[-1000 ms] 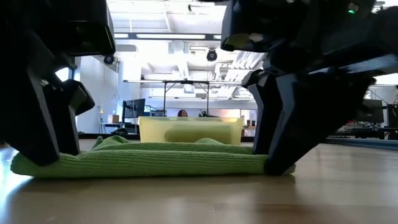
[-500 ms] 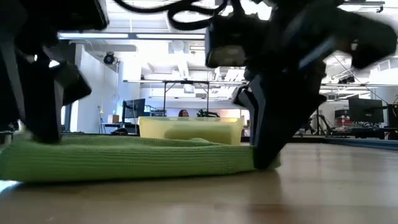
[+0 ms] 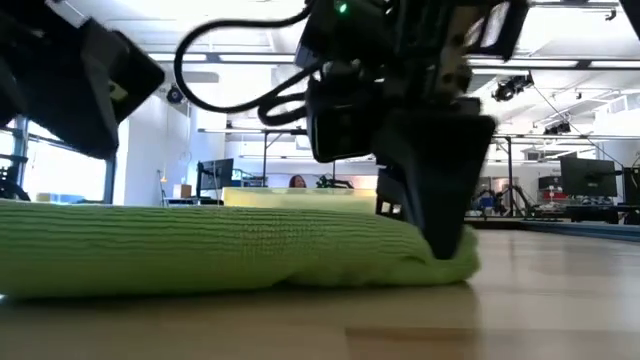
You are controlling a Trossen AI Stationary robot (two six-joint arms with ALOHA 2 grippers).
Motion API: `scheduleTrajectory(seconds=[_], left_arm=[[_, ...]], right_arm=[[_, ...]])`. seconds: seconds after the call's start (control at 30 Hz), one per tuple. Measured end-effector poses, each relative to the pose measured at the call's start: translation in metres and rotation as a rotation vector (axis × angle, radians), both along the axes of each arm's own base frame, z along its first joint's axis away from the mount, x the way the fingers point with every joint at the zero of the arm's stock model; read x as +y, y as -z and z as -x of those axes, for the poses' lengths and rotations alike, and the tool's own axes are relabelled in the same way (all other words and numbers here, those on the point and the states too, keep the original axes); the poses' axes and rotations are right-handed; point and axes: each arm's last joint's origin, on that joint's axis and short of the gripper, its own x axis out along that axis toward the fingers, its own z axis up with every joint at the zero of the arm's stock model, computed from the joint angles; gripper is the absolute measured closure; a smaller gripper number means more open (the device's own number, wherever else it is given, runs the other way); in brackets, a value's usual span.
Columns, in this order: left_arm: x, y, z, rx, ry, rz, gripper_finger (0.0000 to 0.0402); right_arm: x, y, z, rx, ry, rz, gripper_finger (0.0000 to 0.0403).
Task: Roll microfiber towels into tight, uniform cylinder then place into a basket
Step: Roll the green microfiber towel
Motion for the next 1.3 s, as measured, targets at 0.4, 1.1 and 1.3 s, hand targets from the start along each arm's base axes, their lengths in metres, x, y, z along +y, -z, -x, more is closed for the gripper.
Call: scheduleTrajectory(seconds=[0.4,1.1,1.3], left_arm=[[-0.013,0.012,0.006,-0.019,0.013,-0.09,0.0236],[0.008,0.044,-0.006,0.107,-0.23,-0.024,0.0247],[0.011,0.047,-0.004,0.157,-0.282,0.014,0.0306]], right_arm=[[-0.01,-0.003,-0.003,0.004,0.03,-0.017,0.0402],[-0.01,-0.004,-0.003,0.002,0.024,-0.015,0.0403],[-0.01,-0.004,-0.003,-0.002,0.021,-0.015,0.0403]])
